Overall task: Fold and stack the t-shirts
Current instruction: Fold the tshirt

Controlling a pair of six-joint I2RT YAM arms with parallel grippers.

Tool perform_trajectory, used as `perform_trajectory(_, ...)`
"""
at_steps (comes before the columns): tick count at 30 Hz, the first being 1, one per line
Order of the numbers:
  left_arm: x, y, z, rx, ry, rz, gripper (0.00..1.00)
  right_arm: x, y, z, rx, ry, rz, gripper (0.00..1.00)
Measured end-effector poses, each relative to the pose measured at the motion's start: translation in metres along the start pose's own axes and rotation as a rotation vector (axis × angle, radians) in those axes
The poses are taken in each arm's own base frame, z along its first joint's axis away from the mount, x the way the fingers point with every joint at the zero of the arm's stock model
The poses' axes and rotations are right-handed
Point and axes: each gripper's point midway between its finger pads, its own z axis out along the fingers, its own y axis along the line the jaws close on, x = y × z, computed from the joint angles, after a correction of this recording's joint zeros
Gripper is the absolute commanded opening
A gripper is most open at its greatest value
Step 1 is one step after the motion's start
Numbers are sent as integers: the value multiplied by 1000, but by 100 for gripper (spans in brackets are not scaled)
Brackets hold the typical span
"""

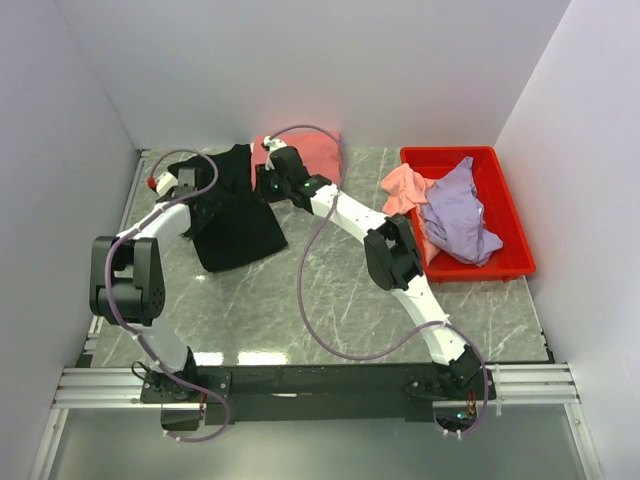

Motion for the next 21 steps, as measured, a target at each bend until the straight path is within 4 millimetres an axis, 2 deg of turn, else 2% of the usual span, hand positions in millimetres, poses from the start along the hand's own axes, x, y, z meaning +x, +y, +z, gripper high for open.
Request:
perform_trajectory(1, -1, -2, -1, 12, 2, 1, 96, -2, 0, 0, -2, -5, 1, 53)
perform_trajectory(2, -1, -3, -3, 20, 6, 6, 99, -2, 0, -1, -6, -4, 2, 65)
perform_trajectory(5, -7, -10, -16, 66, 1, -2, 100, -1, 1, -7, -15, 5, 9, 79)
perform_trajectory(10, -15, -7, -50, 145, -19, -23, 99, 7, 9, -38, -35, 47, 10, 84)
perform_trajectory(14, -3, 7, -66, 182, -7, -27, 99, 14, 23, -65, -51, 71, -1, 85)
perform_trajectory(17, 8, 12, -68, 201, 21, -14, 100, 26, 39, -80, -88, 99, -15, 85)
perform_trajectory(21, 14, -2, -56, 232, 54, 8, 100, 48, 56, -87, -143, 148, -28, 86)
